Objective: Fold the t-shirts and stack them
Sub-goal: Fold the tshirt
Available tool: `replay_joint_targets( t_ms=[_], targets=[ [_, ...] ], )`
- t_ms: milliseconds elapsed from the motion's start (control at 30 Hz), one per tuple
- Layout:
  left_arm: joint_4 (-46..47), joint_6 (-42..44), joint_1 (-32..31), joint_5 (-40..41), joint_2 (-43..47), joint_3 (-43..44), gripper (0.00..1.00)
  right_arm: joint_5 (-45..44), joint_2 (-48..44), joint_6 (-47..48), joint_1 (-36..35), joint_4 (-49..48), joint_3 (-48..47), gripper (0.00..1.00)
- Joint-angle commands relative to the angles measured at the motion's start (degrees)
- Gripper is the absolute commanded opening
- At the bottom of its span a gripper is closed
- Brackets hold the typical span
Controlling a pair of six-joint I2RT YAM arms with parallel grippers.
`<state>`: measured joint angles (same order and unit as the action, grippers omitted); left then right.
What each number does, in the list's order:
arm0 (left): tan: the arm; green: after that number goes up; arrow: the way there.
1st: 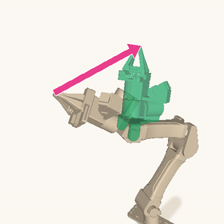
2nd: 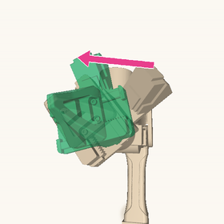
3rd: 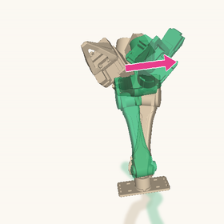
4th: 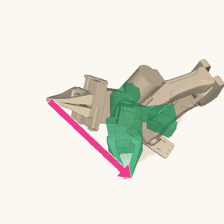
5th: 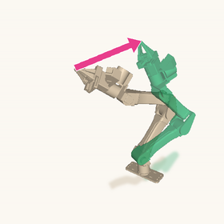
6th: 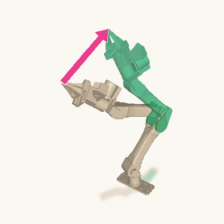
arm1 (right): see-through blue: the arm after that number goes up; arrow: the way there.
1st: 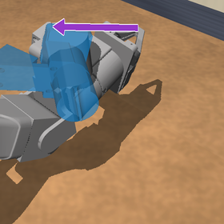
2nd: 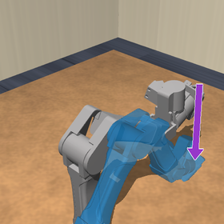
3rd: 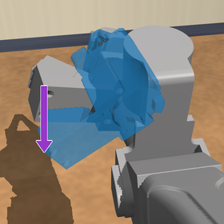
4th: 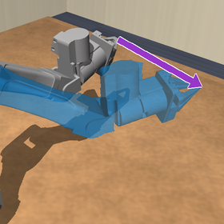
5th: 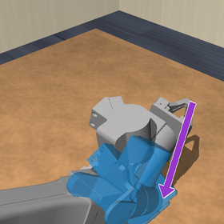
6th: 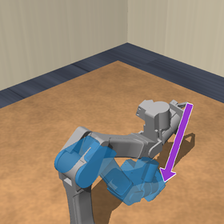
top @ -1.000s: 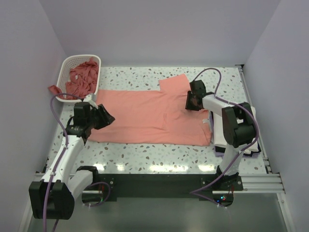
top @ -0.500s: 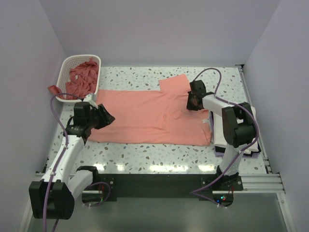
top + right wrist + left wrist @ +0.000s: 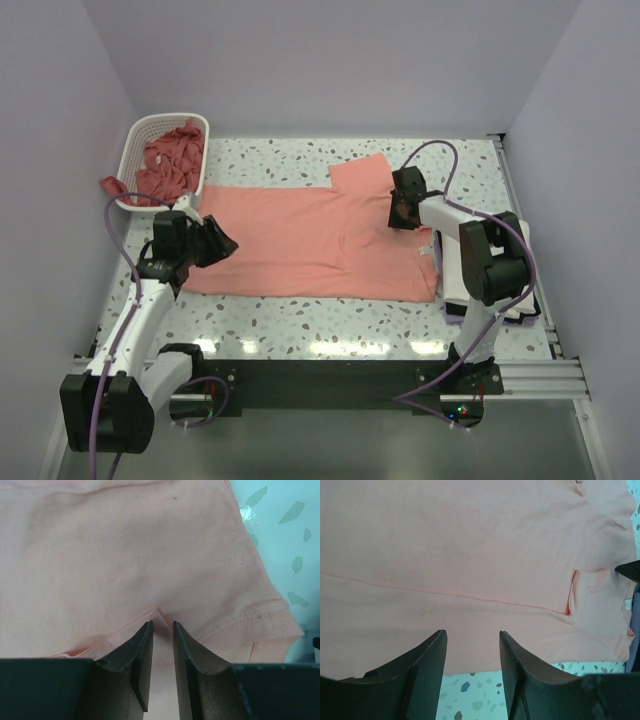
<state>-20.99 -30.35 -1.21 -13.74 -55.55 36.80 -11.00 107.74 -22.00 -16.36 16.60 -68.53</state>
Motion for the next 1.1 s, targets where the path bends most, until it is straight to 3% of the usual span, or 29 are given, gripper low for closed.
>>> replay_joint_targets(
  t_ms=[0,400,767,1067],
  targets=[
    [2.27,1.61,-0.19,-0.41,-0.09,-0.32,0.51,-0.69,0.27,0.91,-0.34,-0.87,-1.34,0.27],
    [2.27,1.52,-0.19,-0.33,-0.26,-0.41,0.51,0.63,1.42,0.29,-0.52,-1.4,-1.16,0.26],
    [2.27,1.52,-0.19,-0.24,-0.44,-0.32,0.51,0.02,-1.57,-0.24,-0.52,-1.22,-0.73,0.09],
    [2.18,1.52,-0.19,-0.15,-0.61,-0.32,0.51,-1.91,-5.87,-0.59,-0.52,-1.04,0.07,0.07]
  ],
)
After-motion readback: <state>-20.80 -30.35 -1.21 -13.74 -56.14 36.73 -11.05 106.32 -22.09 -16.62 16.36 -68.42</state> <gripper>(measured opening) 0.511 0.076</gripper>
